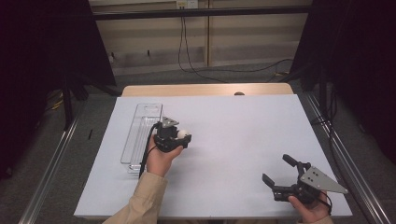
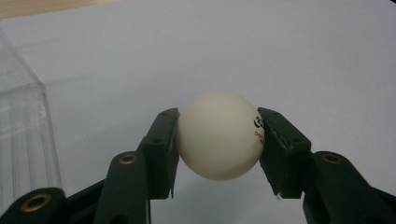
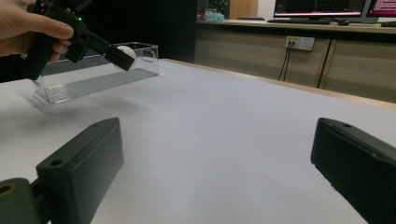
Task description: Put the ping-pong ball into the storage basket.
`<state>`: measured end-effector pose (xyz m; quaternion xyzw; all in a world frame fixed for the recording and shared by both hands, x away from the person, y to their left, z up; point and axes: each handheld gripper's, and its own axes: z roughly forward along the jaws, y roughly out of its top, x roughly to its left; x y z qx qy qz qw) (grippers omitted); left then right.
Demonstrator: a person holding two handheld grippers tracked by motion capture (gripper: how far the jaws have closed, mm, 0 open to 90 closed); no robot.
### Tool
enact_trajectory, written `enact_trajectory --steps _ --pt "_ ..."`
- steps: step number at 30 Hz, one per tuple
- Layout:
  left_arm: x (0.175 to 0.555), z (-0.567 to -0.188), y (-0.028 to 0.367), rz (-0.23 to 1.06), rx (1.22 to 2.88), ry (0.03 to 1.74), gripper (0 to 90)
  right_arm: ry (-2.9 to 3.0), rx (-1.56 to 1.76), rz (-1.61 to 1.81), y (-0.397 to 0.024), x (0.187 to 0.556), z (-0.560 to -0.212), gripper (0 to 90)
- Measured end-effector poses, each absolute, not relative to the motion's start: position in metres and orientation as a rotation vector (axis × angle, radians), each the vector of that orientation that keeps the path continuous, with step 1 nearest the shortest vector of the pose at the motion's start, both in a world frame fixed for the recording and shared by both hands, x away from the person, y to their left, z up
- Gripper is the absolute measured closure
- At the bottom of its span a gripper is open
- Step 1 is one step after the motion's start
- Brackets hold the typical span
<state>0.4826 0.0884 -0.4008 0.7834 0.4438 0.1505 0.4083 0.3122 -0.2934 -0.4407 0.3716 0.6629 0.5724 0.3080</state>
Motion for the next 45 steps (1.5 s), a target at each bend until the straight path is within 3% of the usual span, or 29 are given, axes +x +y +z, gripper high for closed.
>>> enact_trajectory --steps 45 --pt "0.48 -0.383 0.103 0.38 2.007 1.108 51.1 1.748 0.981 1.507 -0.294 0.314 -0.441 1.8"
